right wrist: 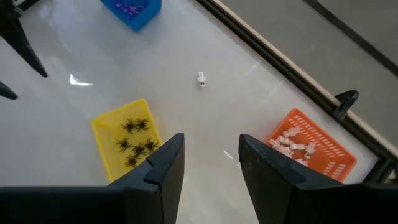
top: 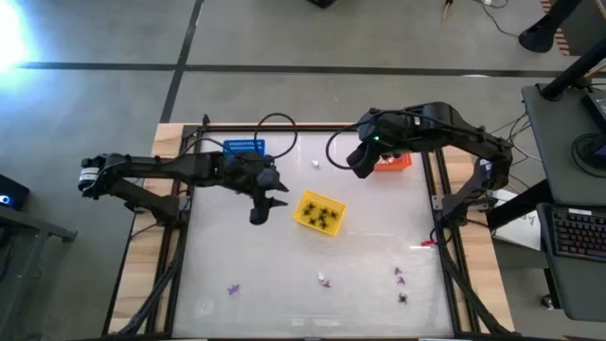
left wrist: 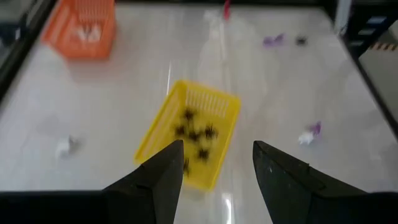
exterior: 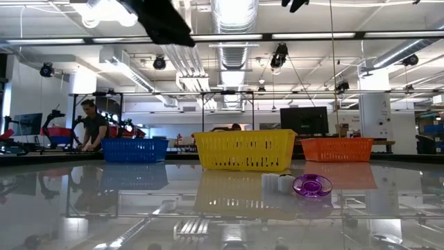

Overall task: Sort Halloween decoration
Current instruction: Put the white skeleton toy into the orange bin

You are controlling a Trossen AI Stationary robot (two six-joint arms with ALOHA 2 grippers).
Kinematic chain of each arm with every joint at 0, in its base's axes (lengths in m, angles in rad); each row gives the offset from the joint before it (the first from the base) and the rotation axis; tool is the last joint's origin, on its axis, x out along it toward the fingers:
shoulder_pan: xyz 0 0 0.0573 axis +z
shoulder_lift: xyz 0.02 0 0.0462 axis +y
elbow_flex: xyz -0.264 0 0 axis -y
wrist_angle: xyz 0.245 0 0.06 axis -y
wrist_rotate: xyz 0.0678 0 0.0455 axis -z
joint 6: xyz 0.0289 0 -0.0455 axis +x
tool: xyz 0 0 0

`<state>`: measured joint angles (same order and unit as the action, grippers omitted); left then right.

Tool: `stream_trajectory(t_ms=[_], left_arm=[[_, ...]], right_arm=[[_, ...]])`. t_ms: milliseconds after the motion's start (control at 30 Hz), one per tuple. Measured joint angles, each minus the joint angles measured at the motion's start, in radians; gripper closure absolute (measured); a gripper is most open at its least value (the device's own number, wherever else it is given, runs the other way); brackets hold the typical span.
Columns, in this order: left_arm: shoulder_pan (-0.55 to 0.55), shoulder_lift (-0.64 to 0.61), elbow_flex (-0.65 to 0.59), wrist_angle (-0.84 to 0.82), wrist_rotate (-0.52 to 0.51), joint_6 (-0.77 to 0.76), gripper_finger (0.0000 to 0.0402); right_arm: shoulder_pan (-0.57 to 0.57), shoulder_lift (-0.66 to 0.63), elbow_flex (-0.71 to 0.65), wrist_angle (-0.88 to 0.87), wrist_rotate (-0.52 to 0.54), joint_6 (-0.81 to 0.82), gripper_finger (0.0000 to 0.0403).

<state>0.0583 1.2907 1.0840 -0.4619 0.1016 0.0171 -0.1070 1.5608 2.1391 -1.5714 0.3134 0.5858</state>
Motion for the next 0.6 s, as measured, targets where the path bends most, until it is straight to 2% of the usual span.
stream_trajectory(t_ms=[167, 333, 600], left_arm=[[-0.026, 0.021, 0.000, 0.050, 0.005, 0.069, 0.0225], [-0.055, 0.098, 0.014, 0.045, 0.030, 0.141, 0.0225], [-0.078, 0.270, 0.170, -0.043, 0.040, 0.222, 0.0225]], right_arm=[[0.000, -0.004, 0.000, 0.001, 0.000, -0.002, 0.0257], [0.000, -0.003, -0.001, 0.001, -0.002, -0.004, 0.0257], [0.000, -0.007, -0.001, 0.001, 0.000, -0.050, 0.0257]])
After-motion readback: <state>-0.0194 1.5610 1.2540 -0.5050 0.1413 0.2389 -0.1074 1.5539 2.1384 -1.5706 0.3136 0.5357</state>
